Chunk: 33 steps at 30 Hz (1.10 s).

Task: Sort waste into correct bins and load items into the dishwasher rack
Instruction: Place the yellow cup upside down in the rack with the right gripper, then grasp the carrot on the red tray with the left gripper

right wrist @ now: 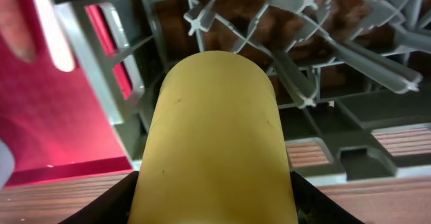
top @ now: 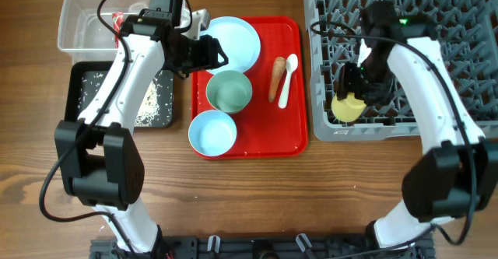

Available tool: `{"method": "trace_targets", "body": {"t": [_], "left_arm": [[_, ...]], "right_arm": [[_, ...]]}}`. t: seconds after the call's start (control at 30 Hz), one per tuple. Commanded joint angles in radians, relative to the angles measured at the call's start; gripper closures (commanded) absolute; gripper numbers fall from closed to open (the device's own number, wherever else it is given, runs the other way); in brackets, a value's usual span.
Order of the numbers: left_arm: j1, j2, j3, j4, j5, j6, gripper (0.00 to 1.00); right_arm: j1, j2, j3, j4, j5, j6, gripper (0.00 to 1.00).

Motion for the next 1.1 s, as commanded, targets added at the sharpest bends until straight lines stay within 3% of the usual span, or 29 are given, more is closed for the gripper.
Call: {"method": "trace_targets", "body": {"t": [0.0,0.1,0.2,0.43,0.57,0.83,1.07], "left_arm": [[-0.003,-0.021,0.009,-0.001,-0.01,0.002,0.45],[-0.006,-0.021,0.009,-0.001,-0.01,0.002,0.45],[-0.023,-0.021,0.009,0.0,-0.023,0.009,0.44],[-0.205,-0.021,0.009,0.057,-0.315,0.01,0.39],[-0.347,-0.01,0.009,0.193,-0.505,0.055,0.23],[-0.425,0.174,0.009,0.366,-0.507,0.303,0.13],[-0.436,0.274,0.009,0.412,-0.506,0.298,0.13]], "right_arm": [[0.005,0.047,0.01,-0.006,0.019,0.011,0.3],[0.005,0.048,0.01,0.009,0.019,0.011,0.18],[0.005,0.047,0.01,0.028,-0.002,0.011,0.16],[0.005,-0.06,0.104,0.039,-0.011,0.01,0.12],[0.005,-0.157,0.126,0.081,-0.011,-0.009,0.06],[-0.001,-0.174,0.126,0.092,-0.034,-0.008,0.0],[-0.001,-0.174,0.126,0.099,-0.034,-0.012,0.0]]}}
